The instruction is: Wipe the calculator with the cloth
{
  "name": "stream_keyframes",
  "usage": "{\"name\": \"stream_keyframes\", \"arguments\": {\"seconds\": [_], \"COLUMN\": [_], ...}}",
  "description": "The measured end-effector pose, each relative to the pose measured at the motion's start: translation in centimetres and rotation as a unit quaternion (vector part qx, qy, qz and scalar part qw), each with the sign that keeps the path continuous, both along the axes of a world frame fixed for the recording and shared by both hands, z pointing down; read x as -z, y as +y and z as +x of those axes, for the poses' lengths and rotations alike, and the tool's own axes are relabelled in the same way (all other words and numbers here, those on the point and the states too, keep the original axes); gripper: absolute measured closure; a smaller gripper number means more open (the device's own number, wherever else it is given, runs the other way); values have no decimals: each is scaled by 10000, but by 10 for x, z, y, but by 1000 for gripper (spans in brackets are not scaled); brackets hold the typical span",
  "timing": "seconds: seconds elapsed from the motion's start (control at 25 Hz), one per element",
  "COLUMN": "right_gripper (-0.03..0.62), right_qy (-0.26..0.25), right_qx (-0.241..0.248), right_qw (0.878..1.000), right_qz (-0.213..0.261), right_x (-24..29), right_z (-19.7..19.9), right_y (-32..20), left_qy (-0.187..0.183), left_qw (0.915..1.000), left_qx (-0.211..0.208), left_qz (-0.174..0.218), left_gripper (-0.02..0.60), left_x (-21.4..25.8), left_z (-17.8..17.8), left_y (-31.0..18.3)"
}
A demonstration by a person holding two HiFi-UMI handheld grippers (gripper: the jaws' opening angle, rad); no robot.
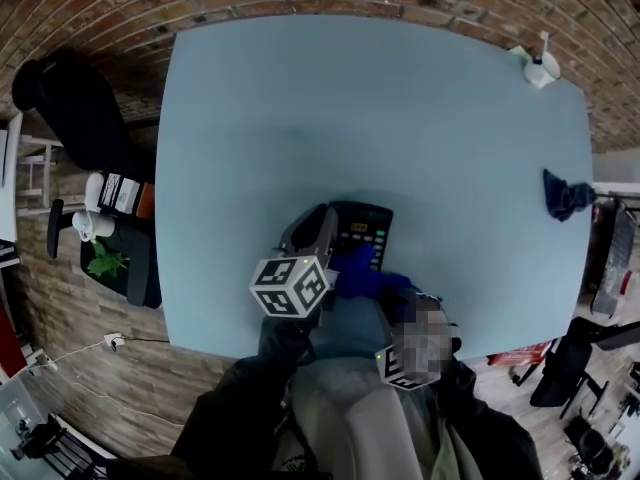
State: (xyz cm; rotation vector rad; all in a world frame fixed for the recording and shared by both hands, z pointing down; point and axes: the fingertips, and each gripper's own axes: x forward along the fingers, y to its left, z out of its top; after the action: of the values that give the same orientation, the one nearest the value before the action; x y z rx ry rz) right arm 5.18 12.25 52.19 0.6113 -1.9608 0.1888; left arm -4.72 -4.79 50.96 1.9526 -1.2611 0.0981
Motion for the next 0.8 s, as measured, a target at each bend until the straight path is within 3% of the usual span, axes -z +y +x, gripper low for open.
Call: {"name": "stream_keyframes", "arguments": {"seconds": [0.16, 0.28, 0.4, 0.56, 0.72, 0.8], "right_gripper": [534, 534, 534, 534, 534, 534], "right_qy": [22, 276, 725, 1121, 936, 695], "right_qx": [-593, -398, 423, 1297, 1663, 1418], "right_qw": [9920, 9879, 9879, 9736, 9772, 9861], "right_qz": [1110, 1474, 1304, 1508, 926, 523], "right_x": [45, 49, 21, 11, -6, -7], "right_z": [9, -10, -47, -77, -64, -42], "right_y": [-85, -123, -112, -74, -23, -9], "left_qy": [490, 608, 569, 445, 399, 449], "left_qw": [9981, 9964, 9969, 9981, 9985, 9983], "left_qx": [321, 515, 485, 369, 348, 327], "left_qz": [-181, -276, -246, -206, -168, -162], "left_gripper": [542, 575, 574, 574, 575, 575], "left_x": [-1, -3, -2, -2, -2, -1], "left_z": [-15, -25, -27, -23, -23, -21], "left_y": [7, 11, 11, 9, 8, 8]}}
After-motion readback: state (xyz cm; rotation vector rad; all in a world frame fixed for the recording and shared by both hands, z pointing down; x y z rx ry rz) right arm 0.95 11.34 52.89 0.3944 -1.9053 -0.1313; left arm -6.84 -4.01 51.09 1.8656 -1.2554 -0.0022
